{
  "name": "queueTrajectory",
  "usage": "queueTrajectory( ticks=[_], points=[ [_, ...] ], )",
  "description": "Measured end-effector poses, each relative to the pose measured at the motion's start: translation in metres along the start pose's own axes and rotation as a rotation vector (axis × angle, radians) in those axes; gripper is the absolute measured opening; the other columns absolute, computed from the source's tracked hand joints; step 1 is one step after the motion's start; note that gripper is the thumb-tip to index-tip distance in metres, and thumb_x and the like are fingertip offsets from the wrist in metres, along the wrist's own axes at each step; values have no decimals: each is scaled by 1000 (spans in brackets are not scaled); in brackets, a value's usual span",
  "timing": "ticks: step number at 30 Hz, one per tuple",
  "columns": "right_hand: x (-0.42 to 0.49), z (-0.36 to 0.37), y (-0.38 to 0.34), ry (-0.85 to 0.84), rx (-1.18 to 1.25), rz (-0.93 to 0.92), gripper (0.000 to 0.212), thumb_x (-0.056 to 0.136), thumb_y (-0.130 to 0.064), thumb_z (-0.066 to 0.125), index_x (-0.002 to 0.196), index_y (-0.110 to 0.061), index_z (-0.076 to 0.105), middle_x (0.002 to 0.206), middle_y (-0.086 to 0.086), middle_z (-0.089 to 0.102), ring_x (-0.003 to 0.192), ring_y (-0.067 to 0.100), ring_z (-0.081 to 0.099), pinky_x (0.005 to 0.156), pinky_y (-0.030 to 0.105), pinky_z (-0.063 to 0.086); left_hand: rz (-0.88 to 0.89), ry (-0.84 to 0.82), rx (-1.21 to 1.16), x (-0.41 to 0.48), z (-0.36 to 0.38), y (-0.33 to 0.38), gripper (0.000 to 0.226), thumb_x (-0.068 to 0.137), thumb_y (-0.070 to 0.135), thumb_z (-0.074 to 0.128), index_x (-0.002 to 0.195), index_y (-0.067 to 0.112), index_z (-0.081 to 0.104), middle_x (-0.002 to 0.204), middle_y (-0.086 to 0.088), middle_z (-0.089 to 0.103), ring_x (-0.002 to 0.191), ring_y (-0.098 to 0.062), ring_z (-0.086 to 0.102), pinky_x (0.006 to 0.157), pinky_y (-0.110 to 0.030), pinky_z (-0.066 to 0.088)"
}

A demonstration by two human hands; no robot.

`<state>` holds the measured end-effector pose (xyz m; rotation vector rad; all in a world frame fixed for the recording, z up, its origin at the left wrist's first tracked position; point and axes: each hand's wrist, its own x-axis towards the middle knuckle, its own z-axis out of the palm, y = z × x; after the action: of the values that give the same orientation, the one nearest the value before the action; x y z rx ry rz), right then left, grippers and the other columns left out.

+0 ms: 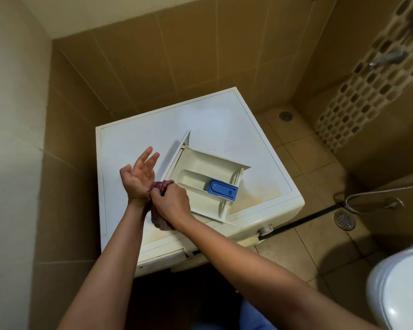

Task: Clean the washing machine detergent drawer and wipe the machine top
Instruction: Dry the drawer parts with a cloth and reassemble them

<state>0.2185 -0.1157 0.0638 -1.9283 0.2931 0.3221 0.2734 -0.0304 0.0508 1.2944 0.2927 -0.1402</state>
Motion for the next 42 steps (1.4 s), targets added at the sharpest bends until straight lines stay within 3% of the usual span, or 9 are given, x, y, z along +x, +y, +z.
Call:
queueTrajectory(
  ticks=[4, 8, 16, 20, 24, 27, 31, 36, 42],
  points=[
    [-3, -3, 7, -56, 107, 10, 35, 91, -27, 44, 60, -12, 51, 68, 7, 57, 68, 24, 54, 59, 30, 38, 0, -22, 7, -2, 0, 0, 61, 95, 37, 7, 128, 22, 56, 127, 0, 63, 132, -14, 47, 110, -34, 25],
    [8, -20, 14, -206, 447, 138, 31, 85, -33, 49, 80, -12, 71, 84, 8, 72, 79, 24, 68, 78, 35, 54, -9, 18, 184, 0, 3, 2, 51, 100, 33, 18, 133, 19, 54, 125, -1, 62, 128, -15, 49, 108, -33, 29],
    [71, -79, 11, 123, 1097, 301, 25, 96, -25, 44, 99, -8, 61, 94, 15, 68, 82, 29, 66, 83, 43, 55, 75, -46, 870, 15, 35, 9, 55, 92, 42, 59, 141, 19, 47, 141, -4, 52, 128, -21, 50, 99, -29, 40],
    [90, -95, -14, 81, 1081, 369, 18, 98, -18, 41, 94, -8, 56, 78, 10, 60, 69, 21, 59, 64, 33, 51, 134, -186, 1036, 30, 60, 9, 56, 100, 45, 42, 148, 17, 35, 145, -11, 47, 131, -27, 46, 105, -39, 40],
    [121, -94, -31, 17, 818, 347, 12, 93, -14, 46, 92, -9, 57, 84, 12, 61, 73, 21, 59, 76, 34, 52, 214, -114, 1043, 34, 60, 3, 45, 104, 40, 30, 138, 16, 48, 120, -14, 64, 110, -30, 60, 87, -38, 50],
    [140, -95, -36, 19, 671, 359, 17, 89, -10, 43, 95, -5, 58, 82, 15, 64, 63, 20, 58, 60, 28, 49, 294, -80, 1089, 33, 56, -2, 40, 105, 34, 31, 134, 17, 53, 109, -13, 68, 100, -30, 62, 76, -32, 46],
    [161, -103, -43, -30, 625, 429, 32, 89, 0, 29, 64, -5, 47, 63, 10, 51, 45, 14, 47, 43, 19, 34, 308, -81, 1085, 36, 55, -4, 39, 105, 31, 32, 134, 18, 53, 103, -12, 68, 95, -29, 61, 73, -31, 41],
    [180, -114, -41, -167, 602, 551, 41, 96, -5, 21, 63, -5, 46, 42, 6, 52, 41, 16, 45, 51, 23, 34, 293, -99, 1020, 37, 53, -4, 35, 105, 28, 35, 131, 19, 56, 105, -7, 69, 97, -26, 61, 79, -34, 45],
    [195, -123, -40, -298, 462, 613, 38, 98, -6, 26, 71, -4, 53, 60, 5, 53, 54, 17, 43, 59, 27, 39, 291, -83, 1031, 38, 54, -5, 35, 104, 25, 37, 132, 16, 56, 110, -7, 69, 101, -26, 61, 82, -33, 45]
  ],
)
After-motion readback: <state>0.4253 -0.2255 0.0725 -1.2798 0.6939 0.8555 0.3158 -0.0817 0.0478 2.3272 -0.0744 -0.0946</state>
